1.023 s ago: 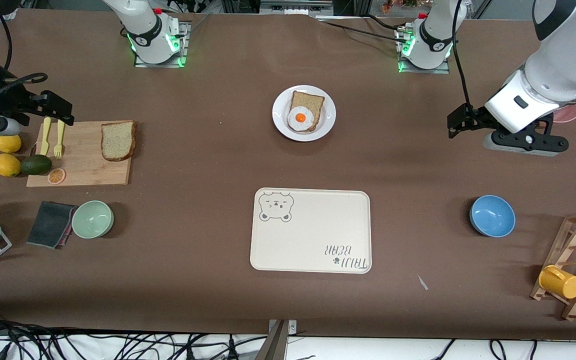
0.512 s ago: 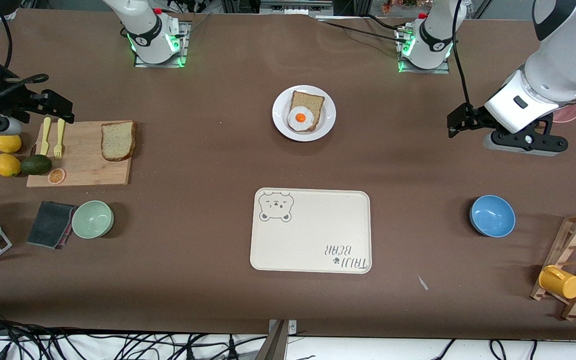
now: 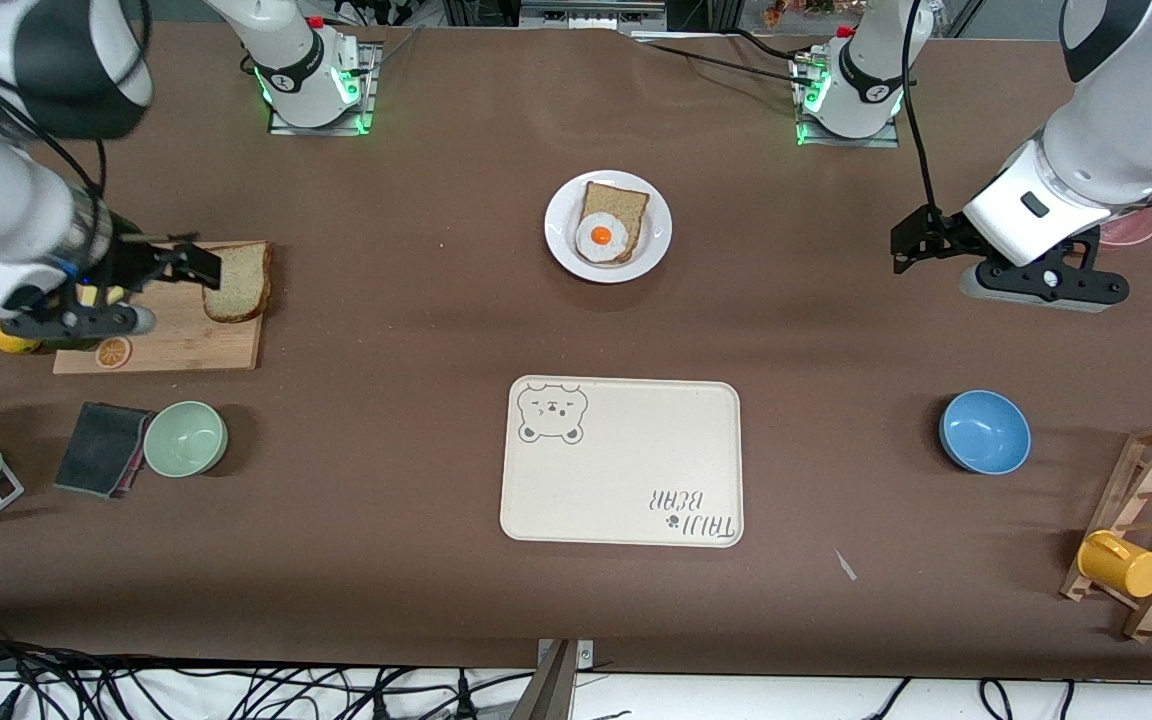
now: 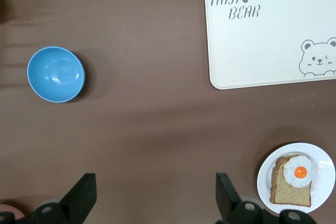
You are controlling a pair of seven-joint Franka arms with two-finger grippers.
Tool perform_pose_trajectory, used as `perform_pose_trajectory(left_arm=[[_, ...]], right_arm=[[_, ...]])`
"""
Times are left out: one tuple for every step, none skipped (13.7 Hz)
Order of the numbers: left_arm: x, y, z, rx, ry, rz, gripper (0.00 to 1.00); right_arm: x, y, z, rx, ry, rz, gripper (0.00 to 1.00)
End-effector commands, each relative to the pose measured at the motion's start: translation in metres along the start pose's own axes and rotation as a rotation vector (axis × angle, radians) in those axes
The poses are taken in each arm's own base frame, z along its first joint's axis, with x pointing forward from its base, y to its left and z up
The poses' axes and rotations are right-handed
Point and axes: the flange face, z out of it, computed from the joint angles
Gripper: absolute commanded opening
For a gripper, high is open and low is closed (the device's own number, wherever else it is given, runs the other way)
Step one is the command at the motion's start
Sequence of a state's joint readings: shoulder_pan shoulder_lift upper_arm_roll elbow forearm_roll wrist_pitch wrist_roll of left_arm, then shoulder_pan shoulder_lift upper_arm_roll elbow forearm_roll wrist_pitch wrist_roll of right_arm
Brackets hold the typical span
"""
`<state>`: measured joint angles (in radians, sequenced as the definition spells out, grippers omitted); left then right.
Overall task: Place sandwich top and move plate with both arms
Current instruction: 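Reach the right gripper to the bread slice on the cutting board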
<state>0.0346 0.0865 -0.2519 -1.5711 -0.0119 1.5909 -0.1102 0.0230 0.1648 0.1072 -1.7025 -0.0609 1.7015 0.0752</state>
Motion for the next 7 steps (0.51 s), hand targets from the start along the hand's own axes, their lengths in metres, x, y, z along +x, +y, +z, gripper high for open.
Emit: perform_pose_trajectory(left_arm=[[-0.003,0.004,-0.003,-0.018,-0.009,0.0,1.0],[-0.003,0.008,-0.004,-0.018,-0.008,0.005,1.0],[-0.003,0.008,-0.004,-0.019,-0.005,0.005,1.0],[-0.003,0.008,-0.004,-0.019,-0.006,0.006,1.0],[-0.003,0.008,-0.003,-0.019,-0.008,0.006,1.0],[-0.003,0.008,-0.004,-0.019,-0.006,0.006,1.0],[-0.003,0.008,-0.004,-0.019,-0.005,0.006,1.0]], right_arm=[[-0.007,-0.002,0.053,-0.054,-0.008,0.022,0.98],[-0.01,-0.003,0.07,-0.06,-0.024,0.054,0.99],[-0.014,-0.005,0.093,-0.064,-0.047,0.069,0.99],[-0.018,-0.01,0.118,-0.074,-0.05,0.066,0.99],[-0.021,-0.013,0.135,-0.081,-0.04,0.056,0.99],[-0.024,-0.014,0.149,-0.08,-0.033,0.064,0.99],[-0.029,-0.014,0.163,-0.092,-0.032,0.064,0.99]])
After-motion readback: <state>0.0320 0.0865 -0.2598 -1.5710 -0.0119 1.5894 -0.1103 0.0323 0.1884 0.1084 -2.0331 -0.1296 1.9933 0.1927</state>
